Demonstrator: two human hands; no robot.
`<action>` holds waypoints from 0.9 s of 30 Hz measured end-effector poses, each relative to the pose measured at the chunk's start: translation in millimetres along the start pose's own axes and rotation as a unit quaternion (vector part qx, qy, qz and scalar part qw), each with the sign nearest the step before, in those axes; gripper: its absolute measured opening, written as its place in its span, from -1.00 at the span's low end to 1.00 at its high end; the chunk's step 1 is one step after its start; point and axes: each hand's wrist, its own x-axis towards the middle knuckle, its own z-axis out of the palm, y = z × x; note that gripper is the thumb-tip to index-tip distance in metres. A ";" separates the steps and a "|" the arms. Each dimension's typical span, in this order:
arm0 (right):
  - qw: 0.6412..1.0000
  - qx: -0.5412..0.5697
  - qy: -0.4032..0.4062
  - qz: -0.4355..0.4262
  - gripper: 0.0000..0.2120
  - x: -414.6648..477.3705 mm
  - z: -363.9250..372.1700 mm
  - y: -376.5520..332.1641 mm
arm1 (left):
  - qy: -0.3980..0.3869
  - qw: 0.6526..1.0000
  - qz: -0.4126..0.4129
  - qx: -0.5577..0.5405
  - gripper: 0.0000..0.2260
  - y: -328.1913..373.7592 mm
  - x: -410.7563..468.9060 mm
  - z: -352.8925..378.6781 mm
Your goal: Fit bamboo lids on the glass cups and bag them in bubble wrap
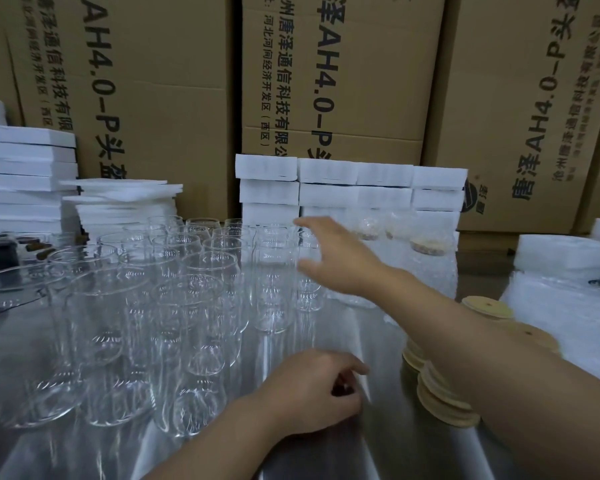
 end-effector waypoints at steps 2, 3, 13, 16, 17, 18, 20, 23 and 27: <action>0.992 -0.036 -0.117 0.032 -0.26 4.8 15.5 -8.8 | -0.005 1.000 -0.006 -0.012 -0.67 -1.1 -0.2 0.7; 0.988 -0.046 -0.140 0.047 -0.25 6.1 20.5 -11.0 | -0.006 1.000 -0.007 -0.016 -0.68 -1.4 -0.3 0.7; 0.974 0.178 -0.064 0.127 -0.61 -18.7 26.4 -11.7 | -0.006 1.000 -0.007 -0.019 -0.68 -1.2 1.5 2.2; 0.948 0.272 -0.012 0.163 -0.57 -34.7 24.3 -8.8 | -0.004 0.998 -0.027 -0.055 -0.71 -1.5 1.9 2.3; 0.943 0.286 0.022 0.169 -0.58 -39.2 23.7 -6.9 | -0.007 0.996 -0.039 -0.076 -0.73 -2.4 2.3 2.7; 0.940 0.289 0.060 0.170 -0.58 -44.6 24.6 -4.6 | -0.011 0.993 -0.053 -0.101 -0.74 -3.4 2.8 3.5; 0.940 0.270 0.133 0.158 -0.61 -57.4 30.7 2.5 | -0.016 0.983 -0.087 -0.160 -0.79 -4.4 4.2 4.3; 0.935 0.247 0.217 0.136 -0.63 -77.1 48.9 12.4 | 0.019 0.959 -0.162 -0.231 -0.90 -5.8 7.6 3.6; 0.915 0.238 0.293 0.146 -0.62 -88.8 58.3 19.8 | 0.096 0.841 -0.301 -0.439 -0.59 -5.7 9.9 0.9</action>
